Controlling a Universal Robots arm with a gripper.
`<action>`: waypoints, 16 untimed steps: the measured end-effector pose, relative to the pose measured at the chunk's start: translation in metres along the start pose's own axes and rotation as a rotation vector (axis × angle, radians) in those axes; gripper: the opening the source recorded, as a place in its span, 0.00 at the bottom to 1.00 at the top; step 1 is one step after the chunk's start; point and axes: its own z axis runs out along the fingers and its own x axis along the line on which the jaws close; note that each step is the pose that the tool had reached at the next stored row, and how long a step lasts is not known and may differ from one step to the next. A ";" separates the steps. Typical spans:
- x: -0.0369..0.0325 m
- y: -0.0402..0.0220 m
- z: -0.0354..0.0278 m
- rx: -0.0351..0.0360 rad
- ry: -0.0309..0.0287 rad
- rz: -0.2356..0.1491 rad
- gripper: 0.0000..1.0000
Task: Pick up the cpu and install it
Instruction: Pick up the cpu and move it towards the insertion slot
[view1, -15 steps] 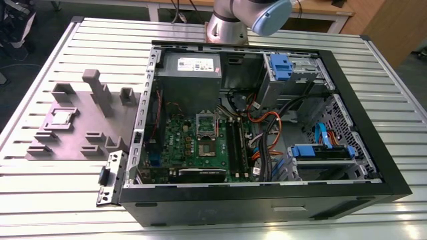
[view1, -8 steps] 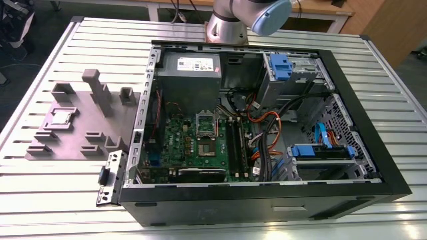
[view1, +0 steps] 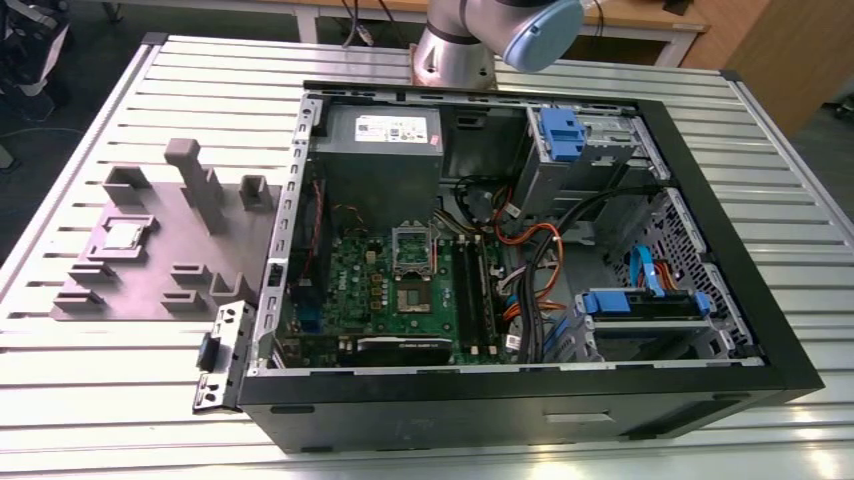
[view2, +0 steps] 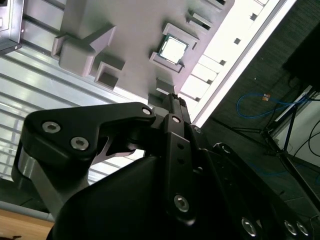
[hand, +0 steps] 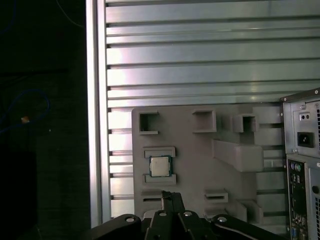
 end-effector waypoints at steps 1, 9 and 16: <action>0.0001 0.0000 0.0000 0.0000 0.0000 0.000 0.11; 0.0007 -0.0001 0.0000 -0.0001 0.0000 0.000 0.41; 0.0010 -0.0002 0.0036 0.0002 0.0011 -0.015 0.59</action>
